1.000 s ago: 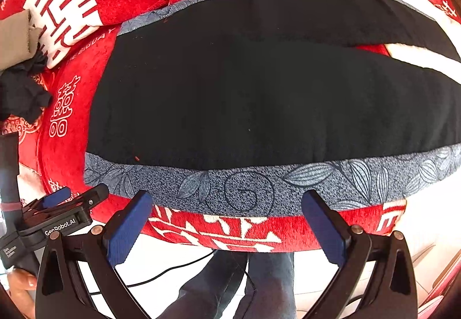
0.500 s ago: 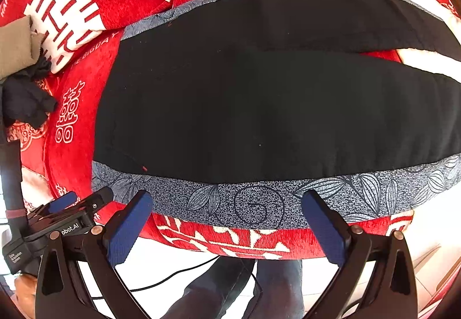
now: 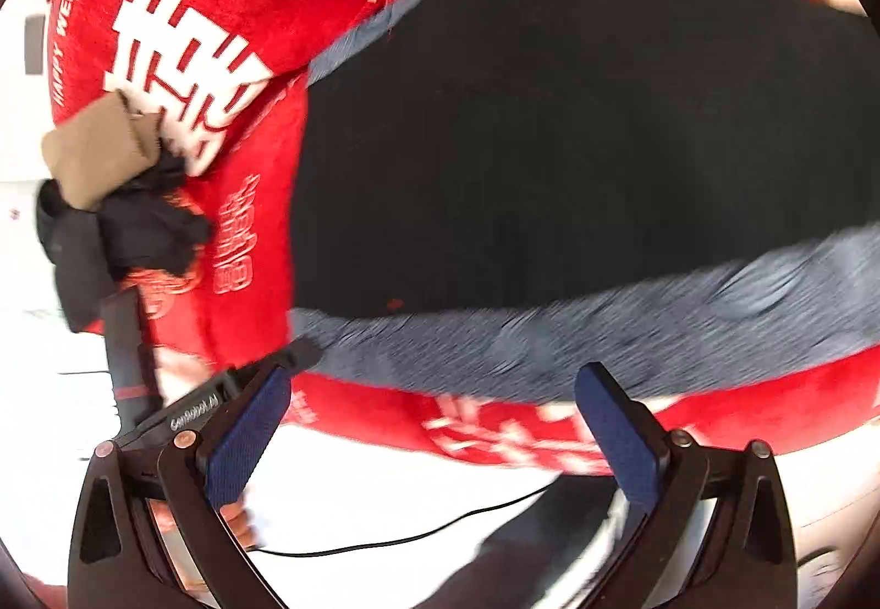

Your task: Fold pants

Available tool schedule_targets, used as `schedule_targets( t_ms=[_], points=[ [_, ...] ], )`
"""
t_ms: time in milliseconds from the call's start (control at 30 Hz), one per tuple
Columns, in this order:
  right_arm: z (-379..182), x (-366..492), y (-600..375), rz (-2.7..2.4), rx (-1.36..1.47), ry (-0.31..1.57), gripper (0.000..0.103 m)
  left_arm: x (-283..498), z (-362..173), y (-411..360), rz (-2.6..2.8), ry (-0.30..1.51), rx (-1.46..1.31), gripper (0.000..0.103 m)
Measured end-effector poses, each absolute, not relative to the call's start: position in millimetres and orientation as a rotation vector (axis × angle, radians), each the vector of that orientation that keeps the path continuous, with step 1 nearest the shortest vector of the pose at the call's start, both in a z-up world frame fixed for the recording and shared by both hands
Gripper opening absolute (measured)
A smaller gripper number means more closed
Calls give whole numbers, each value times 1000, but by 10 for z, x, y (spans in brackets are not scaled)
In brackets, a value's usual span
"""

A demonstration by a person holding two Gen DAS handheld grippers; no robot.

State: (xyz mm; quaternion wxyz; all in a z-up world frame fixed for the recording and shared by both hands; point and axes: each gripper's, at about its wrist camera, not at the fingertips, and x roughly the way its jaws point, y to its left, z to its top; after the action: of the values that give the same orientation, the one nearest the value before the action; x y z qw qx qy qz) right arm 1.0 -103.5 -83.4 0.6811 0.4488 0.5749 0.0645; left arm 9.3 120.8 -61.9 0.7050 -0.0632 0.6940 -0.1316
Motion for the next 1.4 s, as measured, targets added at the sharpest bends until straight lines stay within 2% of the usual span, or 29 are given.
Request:
schedule_targets(
  t_ms=[33,67,100,233,367,433,467,567,600,633,700,767,833,867,933,967,1000,1200,1267,1300,1333,1367,1400],
  points=[
    [-937,-11,-977,160,1052,1304,84,72,-632,1248,-306,1541,-160,103],
    [-1119,-46,-898,190,1132,1324,68,51,-649,1286,-316,1539,-175,103],
    [-1214,-77,-869,208,1180,1326,65,18,-669,1309,-326,1540,-188,103],
    [-1573,-168,-729,190,1299,1288,65,-77,-757,1442,-345,1562,-248,103],
    [-1607,-122,-745,191,1421,1162,64,-83,-869,1421,-355,1587,-315,103],
    [-1611,-45,-783,180,1469,1131,32,-65,-909,1345,-372,1617,-394,103],
    [-1611,-13,-813,171,1473,1134,7,-42,-922,1294,-387,1625,-419,103],
    [-1440,32,-842,227,1420,1121,7,63,-953,1117,-436,1603,-440,103],
    [-1341,21,-812,261,1386,1125,7,91,-974,1090,-435,1598,-446,100],
    [-1270,-2,-780,287,1365,1132,7,131,-1022,1064,-412,1594,-452,78],
    [-1217,-66,-734,312,1344,1150,6,185,-1146,1037,-372,1634,-456,50],
    [-1252,-123,-705,324,1299,1192,6,204,-1169,1072,-364,1635,-504,50],
    [-1262,-210,-777,304,1250,1223,7,188,-1127,1063,-384,1627,-460,43],
    [-1262,-283,-886,273,1237,1218,8,174,-1120,1060,-392,1628,-433,43],
    [-1275,-451,-1160,182,1242,1188,25,154,-1106,1049,-405,1639,-409,43],
    [-1285,-559,-1325,129,1256,1163,41,155,-1095,1037,-406,1643,-405,43],
    [-1300,-677,-1500,70,1270,1137,52,159,-1093,1032,-408,1643,-398,43],
    [-1479,-1206,-2102,-84,1475,957,53,202,-1089,931,-399,1649,-382,43],
    [-1542,-1251,-2176,-75,1524,904,53,197,-1090,887,-397,1637,-375,36],
    [-1603,-1271,-2209,-72,1577,869,48,198,-1073,868,-394,1631,-359,25],
    [-1661,-1300,-2245,-74,1641,826,42,225,-1082,753,-393,1633,-363,23],
    [-1691,-1336,-2272,-83,1691,796,19,234,-1053,760,-383,1632,-372,23],
    [-1715,-1359,-2295,-99,1749,768,6,253,-997,766,-371,1626,-383,23]
  ],
)
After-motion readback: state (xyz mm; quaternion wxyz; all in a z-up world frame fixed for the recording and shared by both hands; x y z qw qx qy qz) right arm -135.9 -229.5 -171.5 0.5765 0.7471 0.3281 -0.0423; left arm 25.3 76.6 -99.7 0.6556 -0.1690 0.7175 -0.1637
